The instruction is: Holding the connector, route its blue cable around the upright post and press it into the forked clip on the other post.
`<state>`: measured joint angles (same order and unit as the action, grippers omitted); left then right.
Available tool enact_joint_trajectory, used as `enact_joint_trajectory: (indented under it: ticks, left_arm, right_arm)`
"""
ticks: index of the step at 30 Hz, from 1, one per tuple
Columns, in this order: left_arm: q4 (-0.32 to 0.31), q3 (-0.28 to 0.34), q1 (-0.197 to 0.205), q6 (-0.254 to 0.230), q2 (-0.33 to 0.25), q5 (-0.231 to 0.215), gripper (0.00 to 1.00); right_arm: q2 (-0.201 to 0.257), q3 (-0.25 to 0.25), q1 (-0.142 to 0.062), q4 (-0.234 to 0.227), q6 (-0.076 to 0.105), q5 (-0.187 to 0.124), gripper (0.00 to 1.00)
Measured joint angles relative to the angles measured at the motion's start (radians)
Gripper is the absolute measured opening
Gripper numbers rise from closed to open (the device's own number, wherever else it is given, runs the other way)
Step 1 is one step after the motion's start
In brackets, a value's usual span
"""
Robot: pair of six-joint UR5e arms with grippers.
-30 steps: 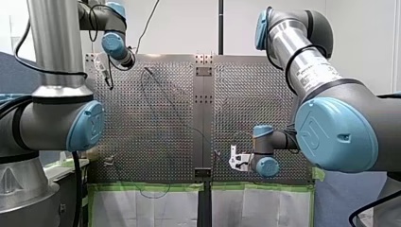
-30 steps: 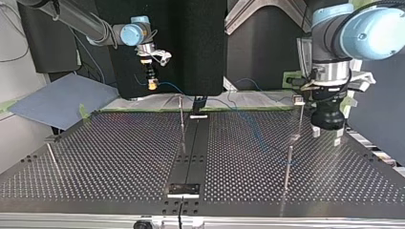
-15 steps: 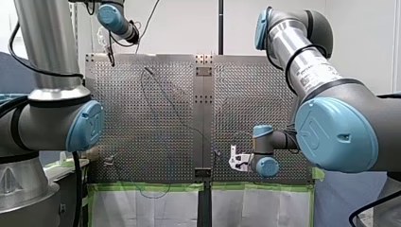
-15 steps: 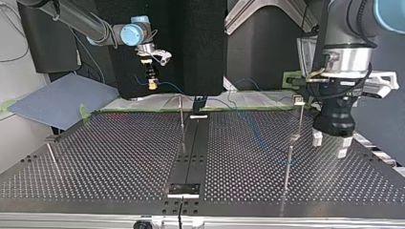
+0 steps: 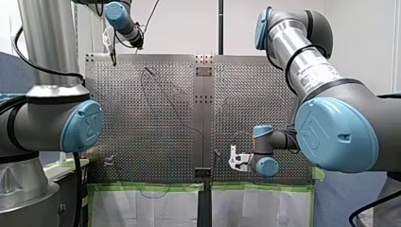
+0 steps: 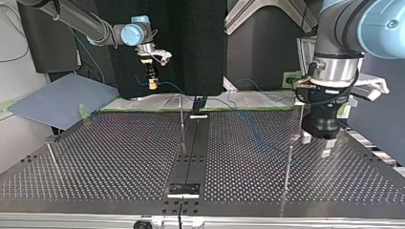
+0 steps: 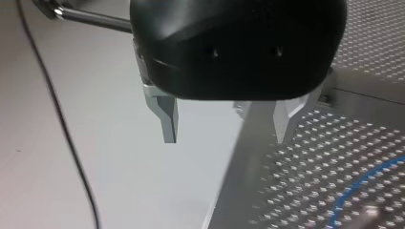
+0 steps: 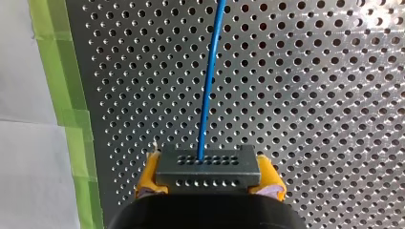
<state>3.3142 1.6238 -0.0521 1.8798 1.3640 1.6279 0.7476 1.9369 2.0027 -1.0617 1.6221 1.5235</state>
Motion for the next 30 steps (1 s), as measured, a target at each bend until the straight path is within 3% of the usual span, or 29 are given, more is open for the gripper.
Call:
enact_joint_trajectory:
  ticks: [17, 30]
  left_arm:
    - [0.152, 0.041, -0.028, -0.035, 0.015, 0.081, 1.00]
    - [0.240, 0.042, -0.035, -0.066, 0.013, 0.191, 1.00]
  right_arm:
    - [0.000, 0.000, 0.004, -0.001, 0.003, 0.000, 0.00]
    - [-0.001, 0.000, 0.009, -0.001, 0.003, 0.000, 0.00]
